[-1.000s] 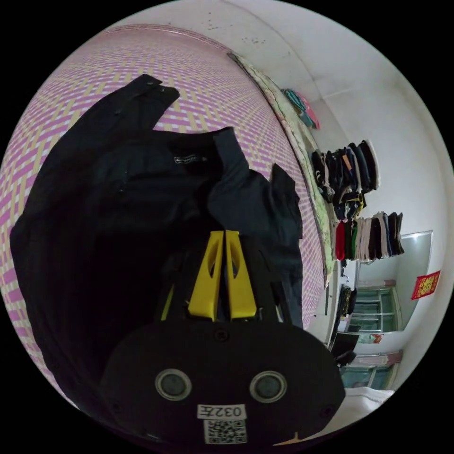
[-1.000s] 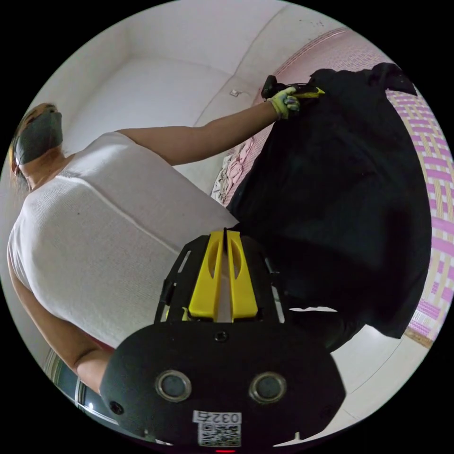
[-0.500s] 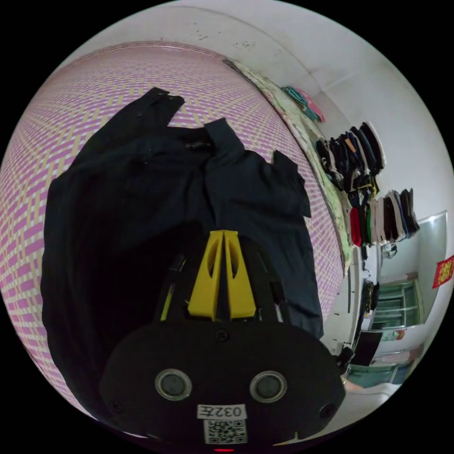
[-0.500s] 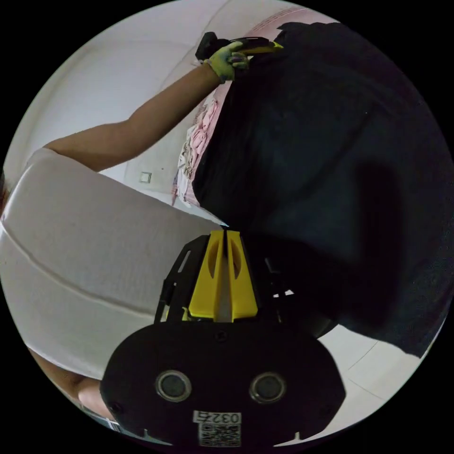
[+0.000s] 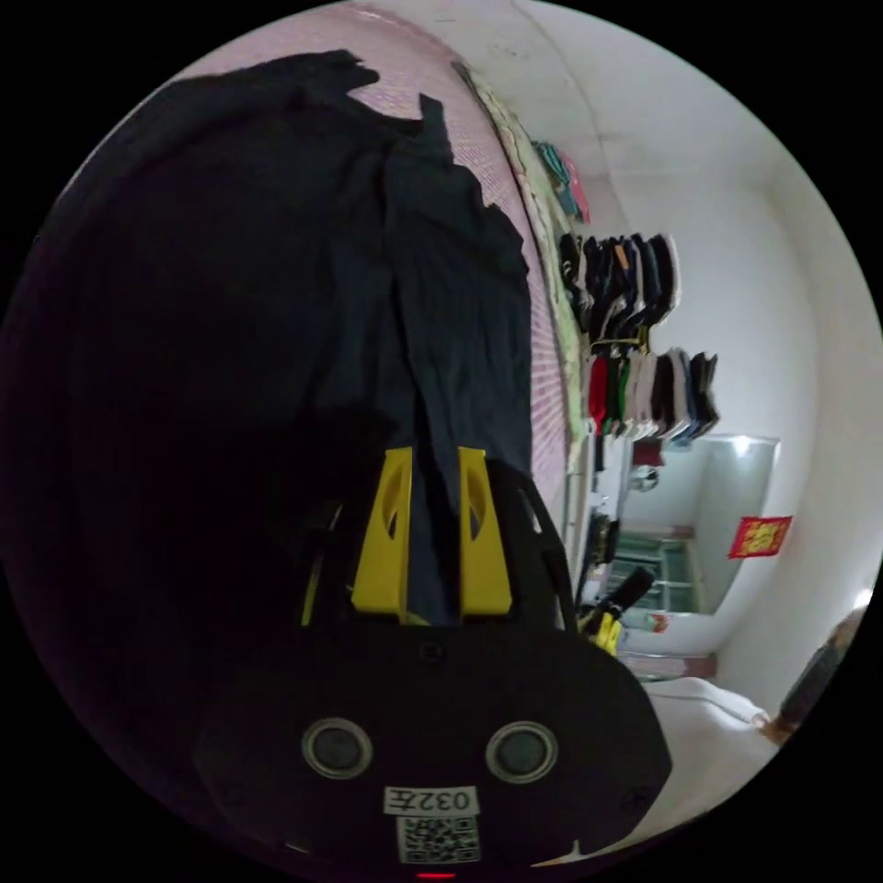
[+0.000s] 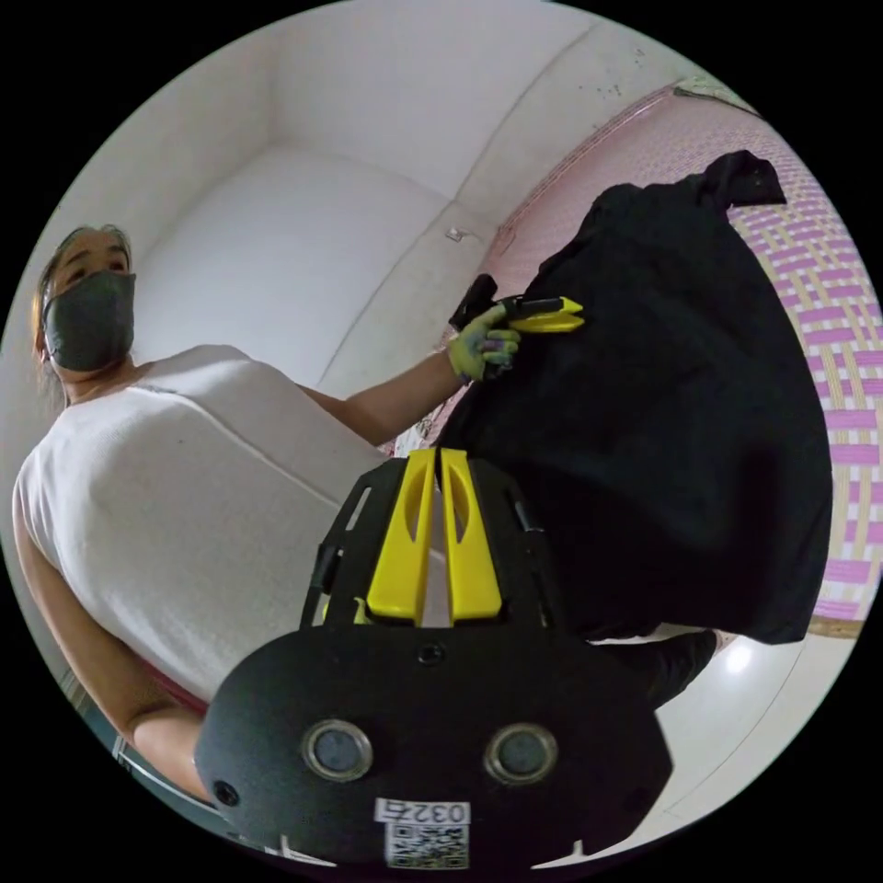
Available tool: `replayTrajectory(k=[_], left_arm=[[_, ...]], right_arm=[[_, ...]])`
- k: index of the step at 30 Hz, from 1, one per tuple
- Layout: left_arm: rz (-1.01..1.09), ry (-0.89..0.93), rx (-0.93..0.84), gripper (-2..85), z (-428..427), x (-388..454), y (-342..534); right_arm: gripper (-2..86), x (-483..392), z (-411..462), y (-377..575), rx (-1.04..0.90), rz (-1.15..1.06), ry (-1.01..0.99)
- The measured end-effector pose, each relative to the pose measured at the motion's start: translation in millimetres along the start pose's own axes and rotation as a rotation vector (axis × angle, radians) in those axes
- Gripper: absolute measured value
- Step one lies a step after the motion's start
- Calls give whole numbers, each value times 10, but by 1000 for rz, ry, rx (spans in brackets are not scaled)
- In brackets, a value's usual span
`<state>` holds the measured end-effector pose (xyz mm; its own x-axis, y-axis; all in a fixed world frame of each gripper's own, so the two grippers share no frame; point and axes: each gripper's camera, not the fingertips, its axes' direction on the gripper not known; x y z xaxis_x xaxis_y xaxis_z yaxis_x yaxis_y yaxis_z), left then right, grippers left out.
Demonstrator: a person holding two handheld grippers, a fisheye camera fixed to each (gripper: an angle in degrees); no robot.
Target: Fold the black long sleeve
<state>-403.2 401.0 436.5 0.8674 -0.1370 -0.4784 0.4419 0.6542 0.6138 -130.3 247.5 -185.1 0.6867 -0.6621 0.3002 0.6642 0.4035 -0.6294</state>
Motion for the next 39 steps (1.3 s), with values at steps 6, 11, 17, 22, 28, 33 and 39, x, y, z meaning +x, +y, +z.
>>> replayTrajectory(k=[6,11,17,22,28,33,39], left_arm=[[-58,67,-91,56,371,93,-57],[-39,199,-6,-6,257,264,-46],[-24,-9,-67,-9,390,238,22],[7,19,-38,-9,409,379,51],[101,-141,72,-11,22,872,433],[284,-132,-29,-12,344,1523,802],[358,-210,-205,-9,1122,2059,1268]], right_arm=[[-10,-73,-13,-123,45,-48,-18],[-10,-108,131,-227,22,-72,0],[-8,290,842,-263,-187,20,34],[18,759,1455,-246,-318,136,191],[66,692,1218,-384,-269,173,282],[69,833,255,-315,100,404,568],[63,1220,252,-658,-73,427,662]])
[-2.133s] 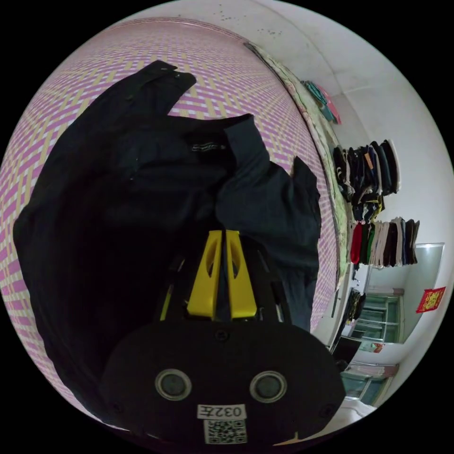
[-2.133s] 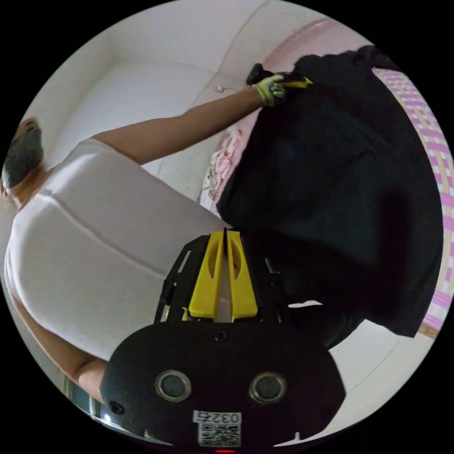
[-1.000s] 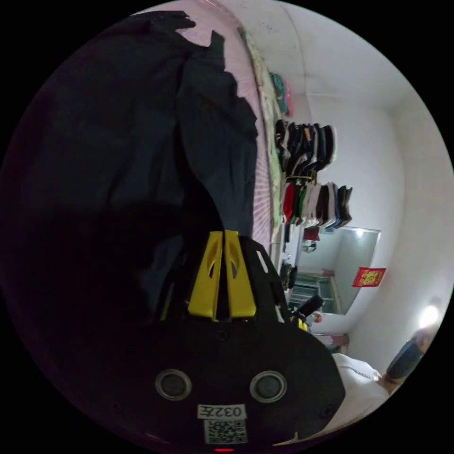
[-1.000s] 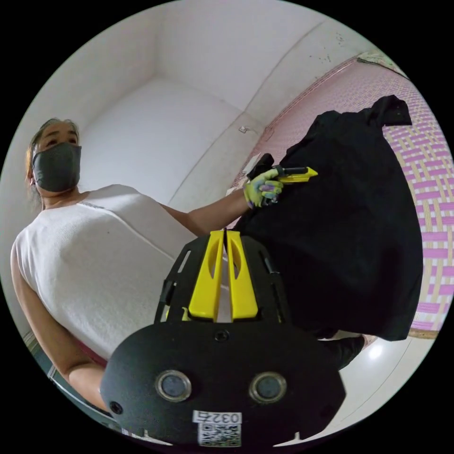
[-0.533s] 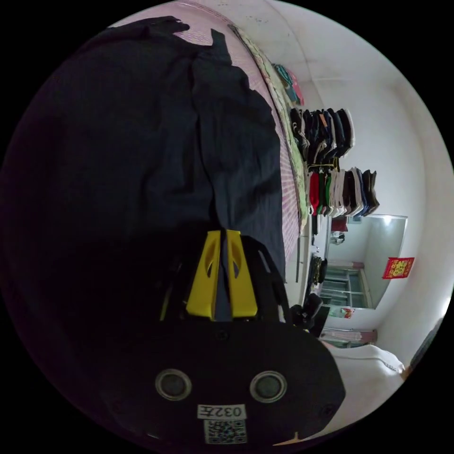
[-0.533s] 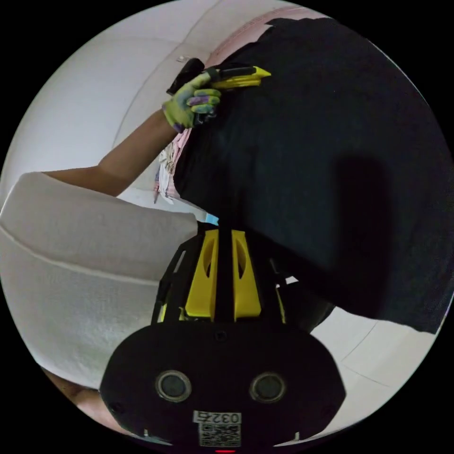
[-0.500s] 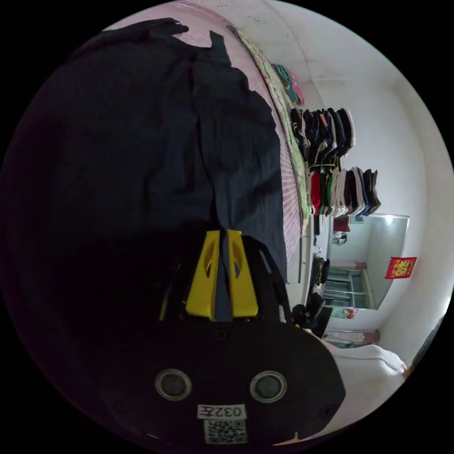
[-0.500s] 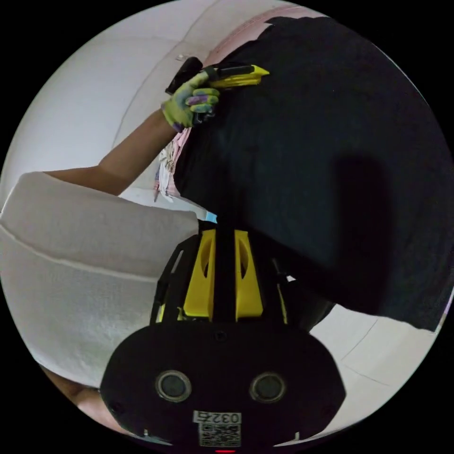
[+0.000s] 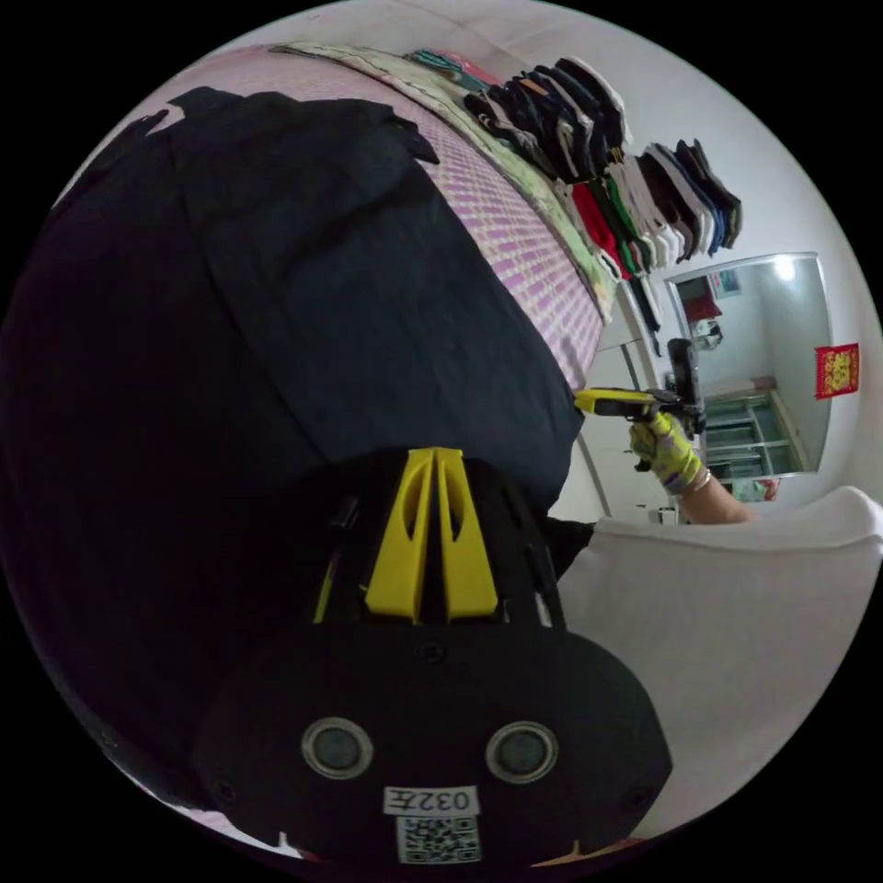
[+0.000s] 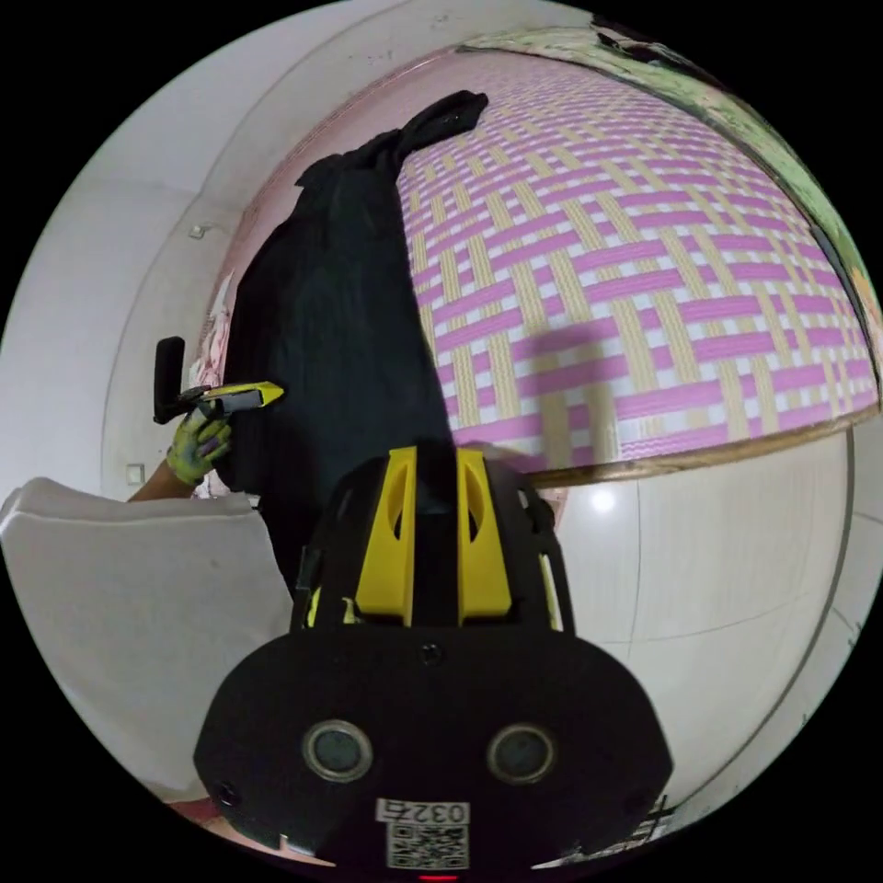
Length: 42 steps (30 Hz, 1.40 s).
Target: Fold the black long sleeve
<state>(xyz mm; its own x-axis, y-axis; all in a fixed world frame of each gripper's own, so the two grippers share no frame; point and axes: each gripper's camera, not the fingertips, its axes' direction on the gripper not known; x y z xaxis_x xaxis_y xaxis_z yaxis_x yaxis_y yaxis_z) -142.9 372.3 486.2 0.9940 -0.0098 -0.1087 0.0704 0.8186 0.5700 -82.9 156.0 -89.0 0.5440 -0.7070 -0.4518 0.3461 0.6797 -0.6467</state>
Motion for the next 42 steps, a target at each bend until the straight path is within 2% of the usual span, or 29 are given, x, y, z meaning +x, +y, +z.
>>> replayTrajectory(k=[2,7,9,11,15,17,22,26,31,36,40,42], left_arm=[[-47,-91,-12,-9,83,145,71],[-123,-125,17,-9,72,293,95],[-127,-132,12,-9,79,335,76],[-150,-130,9,-9,70,353,61],[-184,-139,-3,-9,51,387,36],[-231,-136,3,-9,37,369,39],[-281,-150,5,-10,12,372,56],[-355,-119,23,-9,-19,292,128],[-407,-108,73,-9,-164,190,164],[-406,-147,236,-9,-635,-82,-373],[-401,-106,376,-9,-1019,-588,-1322],[-398,-114,396,-9,-1120,-795,-1759]], right_arm=[[18,-83,57,-127,-35,-69,3],[-2,-248,-66,-250,-26,-183,-57],[-1,-187,-38,-280,-46,-162,-85],[9,-102,137,-393,-157,-148,-140],[54,-89,-66,-787,-54,-157,-159],[61,4,-211,-1262,41,-133,-203],[68,-59,-221,-2500,123,-130,-234],[87,-287,45,-3561,97,-115,-157],[98,-535,234,-4348,77,-68,-126],[67,-905,420,-4709,13,-102,-91],[43,-1260,464,-4779,-44,-213,-25],[38,-1437,222,-4753,15,-288,36]])
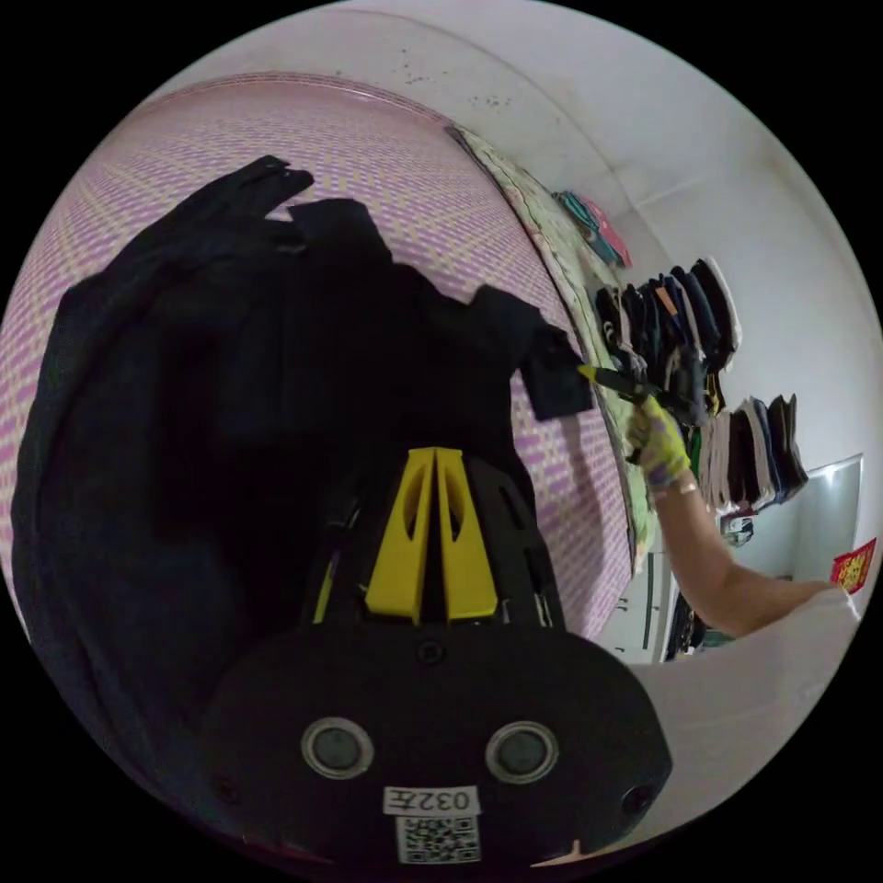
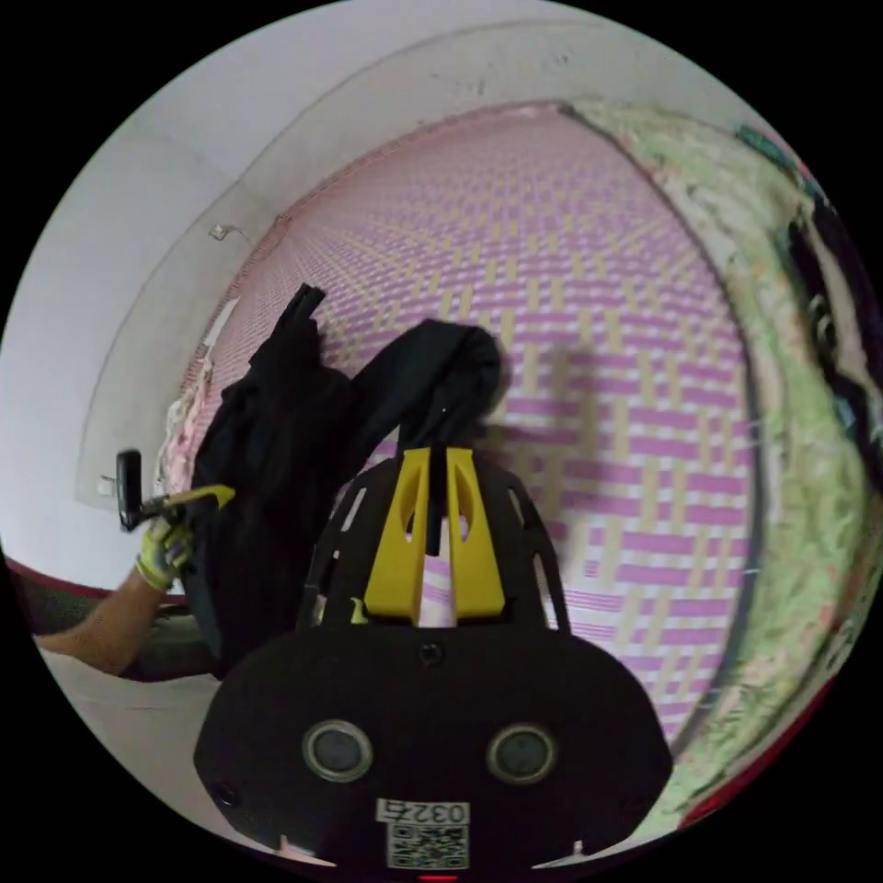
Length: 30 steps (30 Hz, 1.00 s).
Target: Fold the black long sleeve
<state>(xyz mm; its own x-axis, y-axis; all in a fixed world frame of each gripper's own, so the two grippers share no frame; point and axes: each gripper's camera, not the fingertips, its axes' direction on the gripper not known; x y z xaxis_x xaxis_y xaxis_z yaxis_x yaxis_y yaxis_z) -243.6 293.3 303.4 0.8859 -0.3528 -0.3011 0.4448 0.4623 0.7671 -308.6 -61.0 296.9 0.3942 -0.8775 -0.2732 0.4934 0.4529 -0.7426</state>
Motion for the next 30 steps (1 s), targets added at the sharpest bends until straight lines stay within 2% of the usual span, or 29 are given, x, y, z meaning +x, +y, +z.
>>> replayTrajectory(k=[4,8,10,14,16,21,23,24,30], left_arm=[[-2,-41,14,-9,276,-37,-864],[16,-124,-3,-9,571,-81,-1450],[4,-186,-10,-9,669,-143,-1625],[-25,-183,-23,-9,842,-376,-1882],[-15,-171,-27,-9,920,-447,-1934],[0,-155,-9,-10,927,-544,-2017],[12,-144,-12,-10,923,-592,-2038],[13,-139,-14,-10,920,-609,-2044],[-16,-128,-22,-10,893,-702,-2102]], right_arm=[[34,-347,-998,134,174,-136,347],[33,-394,-1717,424,240,-117,698],[33,-496,-1918,572,273,-128,835],[34,-776,-2069,925,311,-173,1160],[35,-748,-1991,1065,304,-161,1233],[42,-278,-1369,1472,11,-12,1176],[49,53,-1014,1770,-177,165,1130],[49,106,-959,1840,-206,200,1105],[58,9,-1258,2322,-26,337,906]])
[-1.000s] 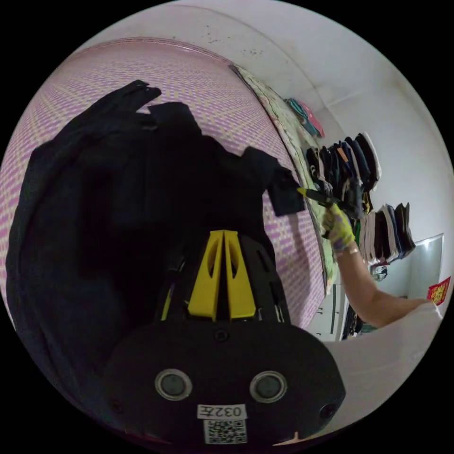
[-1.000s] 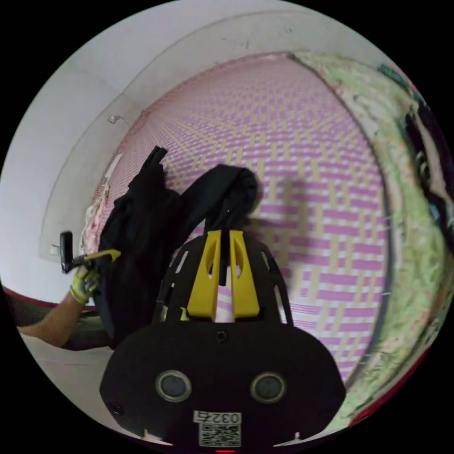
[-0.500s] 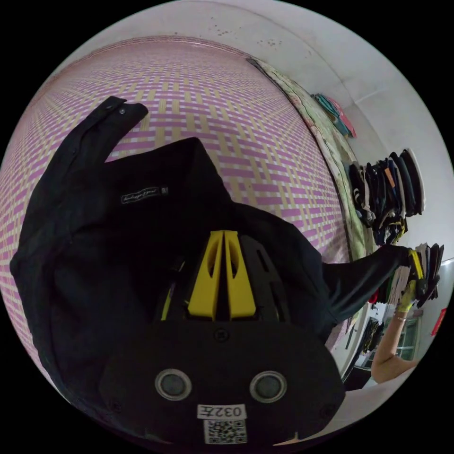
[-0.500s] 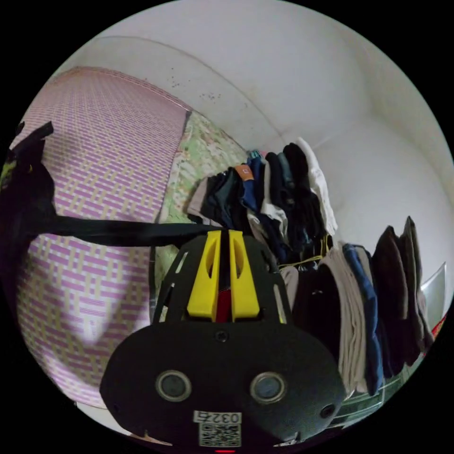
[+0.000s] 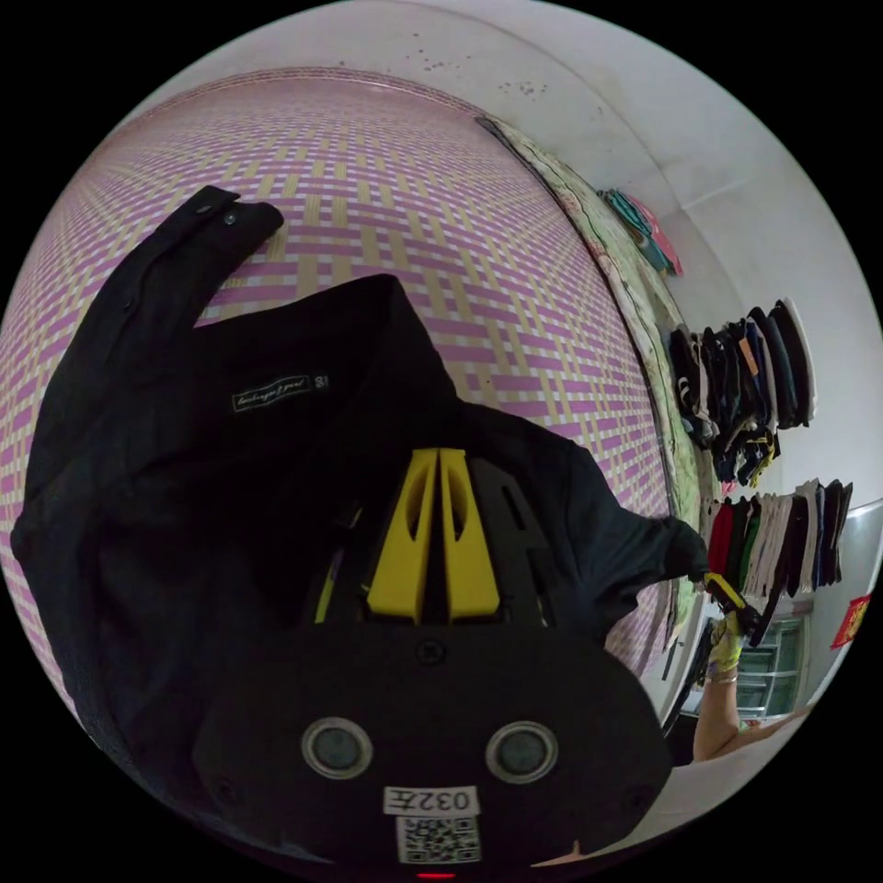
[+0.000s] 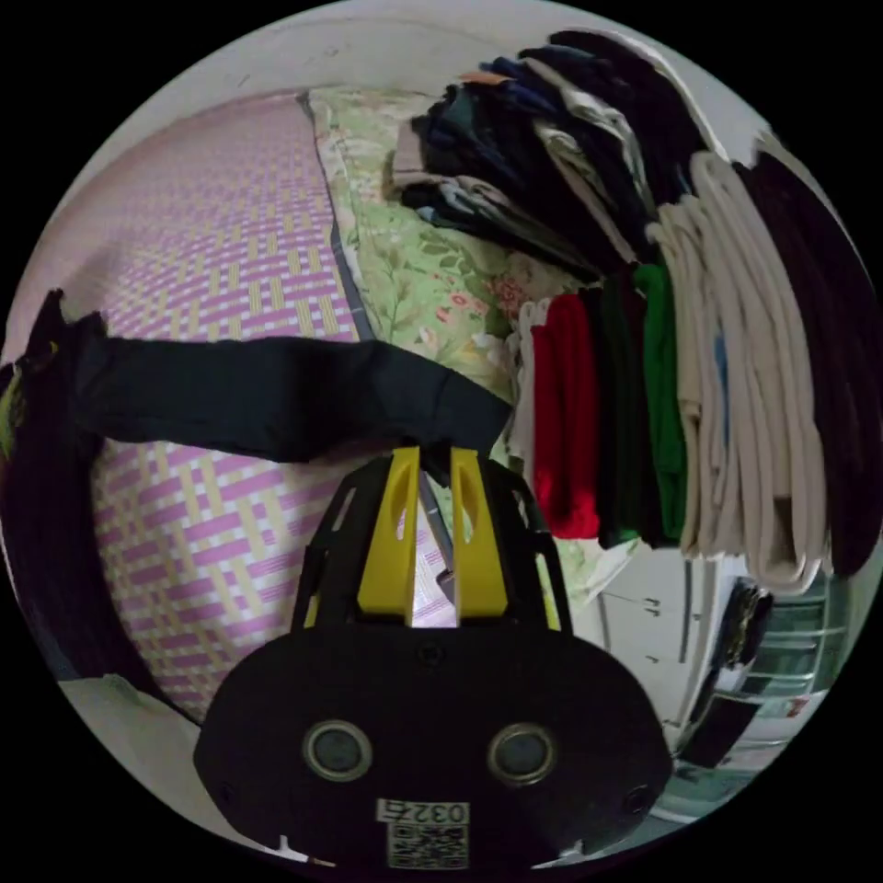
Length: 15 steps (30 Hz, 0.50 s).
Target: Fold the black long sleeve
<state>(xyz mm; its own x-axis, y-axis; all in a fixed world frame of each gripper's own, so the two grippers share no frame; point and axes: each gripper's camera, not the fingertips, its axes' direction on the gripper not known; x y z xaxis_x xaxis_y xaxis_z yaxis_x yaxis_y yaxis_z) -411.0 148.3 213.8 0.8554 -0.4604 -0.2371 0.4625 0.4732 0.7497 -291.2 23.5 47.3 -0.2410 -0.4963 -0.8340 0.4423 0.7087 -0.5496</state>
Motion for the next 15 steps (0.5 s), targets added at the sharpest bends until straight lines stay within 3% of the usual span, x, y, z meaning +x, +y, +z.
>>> replayTrajectory(k=[6,8,11,15], left_arm=[[-18,-10,28,-9,-98,29,63],[31,15,64,-9,-159,197,156],[58,92,86,-9,-184,418,277],[40,153,60,-9,-87,576,390]], right_arm=[[66,987,-96,676,141,371,-203],[83,1353,208,931,119,521,-486],[101,1553,619,1161,126,671,-761],[123,1632,1037,1220,167,773,-969]])
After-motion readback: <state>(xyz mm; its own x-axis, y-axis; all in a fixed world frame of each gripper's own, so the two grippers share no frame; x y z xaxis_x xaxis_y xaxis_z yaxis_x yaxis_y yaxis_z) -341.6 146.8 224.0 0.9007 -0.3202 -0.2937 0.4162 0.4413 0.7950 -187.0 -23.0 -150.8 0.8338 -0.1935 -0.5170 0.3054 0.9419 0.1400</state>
